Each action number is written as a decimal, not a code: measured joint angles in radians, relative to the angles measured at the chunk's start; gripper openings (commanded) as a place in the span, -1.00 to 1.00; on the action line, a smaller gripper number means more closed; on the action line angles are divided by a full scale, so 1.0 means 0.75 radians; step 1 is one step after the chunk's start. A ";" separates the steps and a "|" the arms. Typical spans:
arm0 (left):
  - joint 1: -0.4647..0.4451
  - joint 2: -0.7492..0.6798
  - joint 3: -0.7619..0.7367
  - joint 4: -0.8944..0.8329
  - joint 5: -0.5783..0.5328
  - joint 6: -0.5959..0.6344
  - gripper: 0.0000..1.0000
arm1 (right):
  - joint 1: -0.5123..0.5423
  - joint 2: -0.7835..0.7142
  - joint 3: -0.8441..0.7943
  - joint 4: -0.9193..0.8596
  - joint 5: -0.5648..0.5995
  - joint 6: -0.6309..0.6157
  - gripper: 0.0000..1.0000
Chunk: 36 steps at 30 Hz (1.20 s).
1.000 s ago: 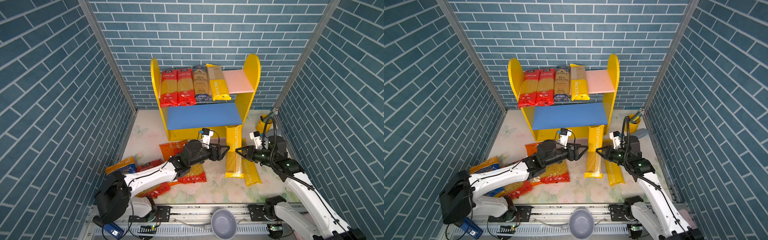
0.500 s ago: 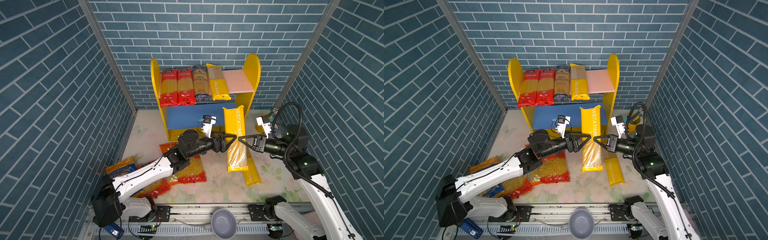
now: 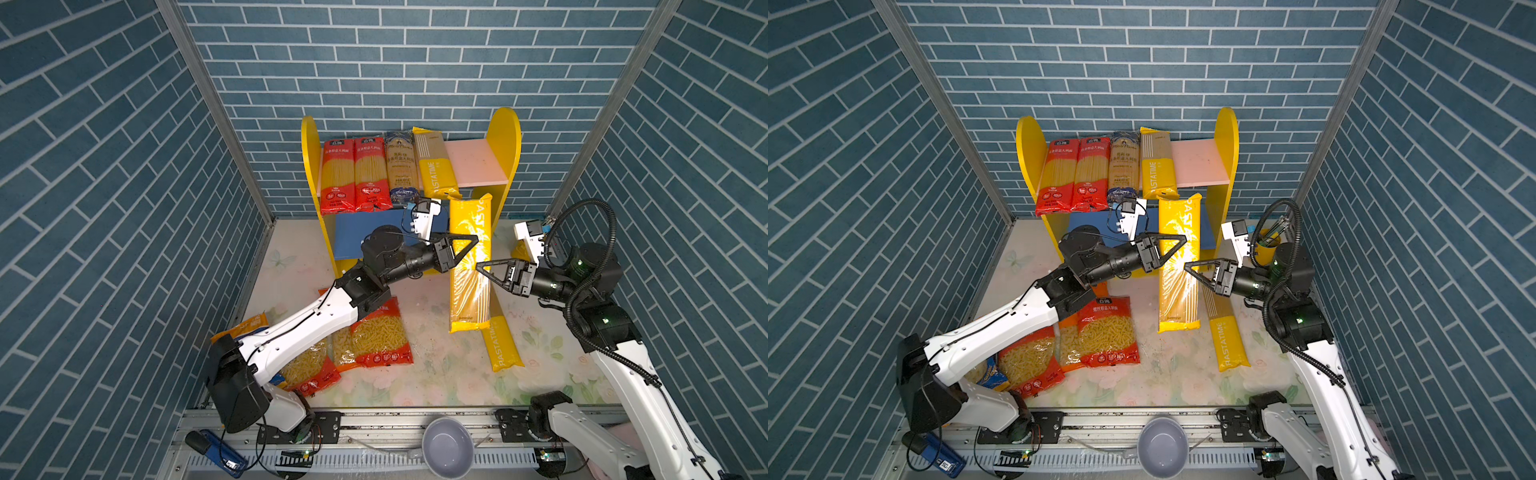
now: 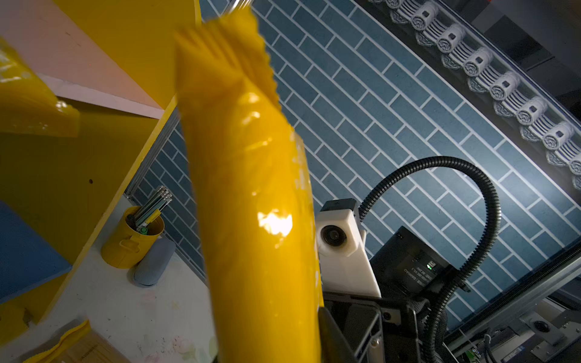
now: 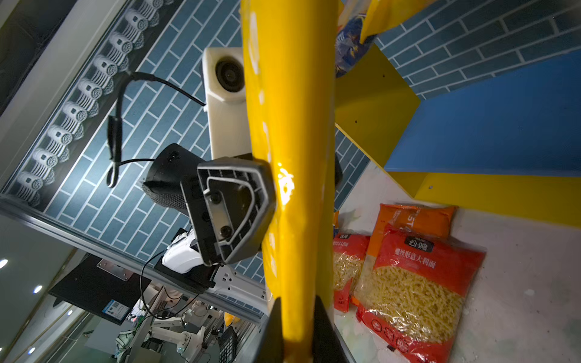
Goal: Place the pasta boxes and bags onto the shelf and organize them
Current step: 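Lift the second PASTATIME pack upright with both grippers, then raise the pack to the shelf with the left gripper while the right draws back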
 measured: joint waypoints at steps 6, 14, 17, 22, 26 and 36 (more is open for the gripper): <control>-0.002 0.000 0.041 -0.048 -0.052 0.012 -1.00 | 0.001 0.002 -0.001 0.036 0.047 0.030 -0.46; 0.005 0.002 0.121 -0.138 -0.194 0.045 -1.00 | 0.001 -0.016 -0.028 0.121 0.167 0.077 -0.01; 0.023 0.018 0.165 -0.150 -0.251 0.044 -1.00 | 0.001 -0.042 -0.074 0.135 0.195 0.087 0.26; 0.077 0.089 0.281 -0.147 -0.301 0.014 -1.00 | 0.001 -0.067 -0.184 0.130 0.246 0.086 0.57; 0.102 0.156 0.404 -0.153 -0.323 0.005 -1.00 | 0.001 -0.060 -0.330 0.296 0.239 0.217 0.67; 0.101 0.264 0.561 -0.157 -0.327 -0.060 -1.00 | 0.003 -0.004 -0.391 0.822 0.295 0.563 0.41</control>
